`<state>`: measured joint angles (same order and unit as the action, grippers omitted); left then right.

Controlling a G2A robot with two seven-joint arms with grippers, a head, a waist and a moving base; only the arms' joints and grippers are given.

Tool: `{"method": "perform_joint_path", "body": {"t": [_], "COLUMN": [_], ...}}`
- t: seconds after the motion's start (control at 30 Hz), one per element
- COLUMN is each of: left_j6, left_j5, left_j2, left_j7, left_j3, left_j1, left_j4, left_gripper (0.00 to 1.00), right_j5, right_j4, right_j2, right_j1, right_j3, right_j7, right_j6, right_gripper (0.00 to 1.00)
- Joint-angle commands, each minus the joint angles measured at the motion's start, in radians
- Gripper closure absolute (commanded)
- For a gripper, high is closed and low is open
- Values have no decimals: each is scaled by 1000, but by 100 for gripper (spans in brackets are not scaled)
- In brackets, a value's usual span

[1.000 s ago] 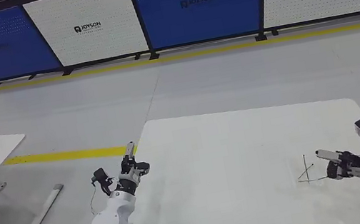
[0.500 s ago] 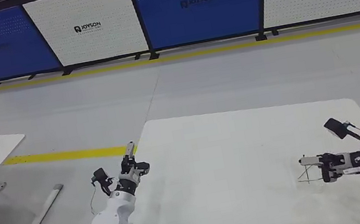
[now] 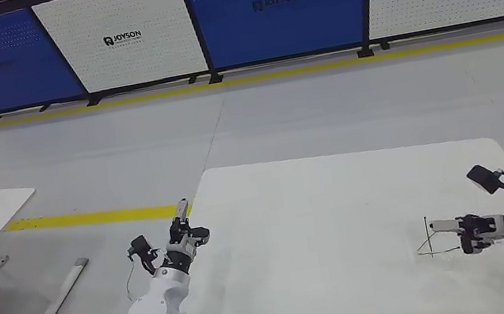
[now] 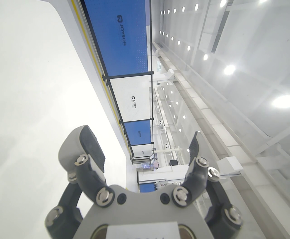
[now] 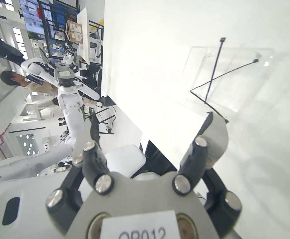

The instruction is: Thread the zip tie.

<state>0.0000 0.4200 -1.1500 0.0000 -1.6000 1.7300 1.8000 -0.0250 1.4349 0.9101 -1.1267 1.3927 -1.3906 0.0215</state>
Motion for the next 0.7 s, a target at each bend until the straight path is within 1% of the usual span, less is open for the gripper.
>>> {"method": "perform_joint_path", "body": {"t": [0.0, 0.1, 0.13, 0.17, 0.2, 0.57, 0.67], "left_j6": [0, 0, 0, 0, 0, 0, 0], "left_j5": [0, 0, 0, 0, 0, 0, 0], "left_j2": [0, 0, 0, 0, 0, 0, 0], "left_j7": [0, 0, 0, 0, 0, 0, 0], "left_j3": [0, 0, 0, 0, 0, 0, 0], "left_j1": [0, 0, 0, 0, 0, 0, 0], "left_j4": [0, 0, 0, 0, 0, 0, 0], "left_gripper": [0, 0, 0, 0, 0, 0, 0], "right_j5": [-20, -67, -87, -110, -112, -116, -114], "right_j4": [2, -1, -1, -10, -13, -20, -45], "right_j2": [-8, -21, -23, -27, -27, -27, -24], "right_j1": [-6, 1, 7, 21, 27, 24, 42], "right_j3": [4, -25, -46, -70, -74, -80, -99], "right_j7": [1, 1, 1, 1, 1, 10, 4], "right_j6": [5, 29, 31, 50, 57, 60, 86], "right_gripper": [0, 0, 0, 0, 0, 0, 0]}}
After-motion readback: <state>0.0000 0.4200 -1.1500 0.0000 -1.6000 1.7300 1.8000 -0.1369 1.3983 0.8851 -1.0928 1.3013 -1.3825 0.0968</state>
